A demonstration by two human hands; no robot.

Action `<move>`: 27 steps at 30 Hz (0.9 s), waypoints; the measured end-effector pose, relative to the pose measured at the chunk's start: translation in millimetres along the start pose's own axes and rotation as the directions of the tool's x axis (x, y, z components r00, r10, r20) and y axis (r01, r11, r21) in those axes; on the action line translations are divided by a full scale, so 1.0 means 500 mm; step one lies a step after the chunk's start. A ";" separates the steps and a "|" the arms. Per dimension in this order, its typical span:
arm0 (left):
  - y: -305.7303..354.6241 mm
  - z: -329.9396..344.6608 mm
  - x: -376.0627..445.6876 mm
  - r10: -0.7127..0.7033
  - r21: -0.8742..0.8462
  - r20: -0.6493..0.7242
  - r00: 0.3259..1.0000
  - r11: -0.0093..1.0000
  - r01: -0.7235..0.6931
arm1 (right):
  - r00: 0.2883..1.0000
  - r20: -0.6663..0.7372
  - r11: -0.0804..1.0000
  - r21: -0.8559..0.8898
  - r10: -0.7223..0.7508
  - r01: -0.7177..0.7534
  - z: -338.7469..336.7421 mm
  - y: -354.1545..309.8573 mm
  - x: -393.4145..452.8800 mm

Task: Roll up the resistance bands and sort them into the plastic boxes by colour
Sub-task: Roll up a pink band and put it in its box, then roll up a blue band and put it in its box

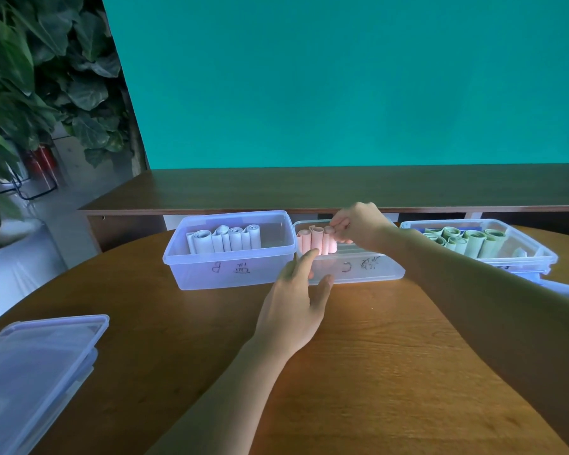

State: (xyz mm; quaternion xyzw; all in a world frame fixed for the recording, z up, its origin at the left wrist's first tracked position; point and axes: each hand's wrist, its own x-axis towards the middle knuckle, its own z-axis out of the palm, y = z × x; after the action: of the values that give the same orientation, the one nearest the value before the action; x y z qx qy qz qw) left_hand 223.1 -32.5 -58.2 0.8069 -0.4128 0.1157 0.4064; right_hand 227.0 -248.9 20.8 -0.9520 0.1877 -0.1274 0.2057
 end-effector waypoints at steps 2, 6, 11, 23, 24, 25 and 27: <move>0.001 -0.001 -0.001 -0.002 0.000 0.001 1.000 1.000 0.002 | 1.000 -0.012 1.000 -0.009 -0.012 0.012 -0.004 0.001 -0.001; 0.006 -0.005 -0.002 0.017 0.015 0.001 1.000 1.000 -0.017 | 0.999 -0.043 0.999 -0.036 -0.024 0.022 -0.022 -0.007 -0.012; 0.011 -0.008 -0.004 0.018 0.042 -0.009 1.000 0.999 -0.018 | 0.998 -0.070 1.000 -0.012 0.003 -0.004 -0.046 -0.008 -0.041; 0.105 -0.001 -0.092 0.028 -0.030 0.002 1.000 0.999 -0.028 | 0.983 -0.176 0.991 0.132 0.056 -0.033 -0.122 0.041 -0.347; 0.129 0.006 -0.102 -0.047 -0.093 0.030 0.998 0.994 0.049 | 0.982 -0.176 0.986 0.161 0.074 -0.046 -0.120 0.053 -0.385; 0.153 0.014 -0.111 -0.114 -0.157 0.062 0.992 0.980 0.122 | 0.979 -0.180 0.982 0.179 0.098 -0.065 -0.117 0.065 -0.422; 0.201 0.032 -0.128 -0.181 -0.258 0.105 0.978 0.945 0.203 | 0.967 -0.219 0.975 0.206 0.130 -0.084 -0.112 0.090 -0.496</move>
State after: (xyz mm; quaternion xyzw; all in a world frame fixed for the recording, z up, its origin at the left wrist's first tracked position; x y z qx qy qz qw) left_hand 103.7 -41.1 -45.7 0.7850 -0.3600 -0.0133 0.5040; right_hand -27.0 -204.5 9.7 -0.8944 0.2482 -0.2437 0.2813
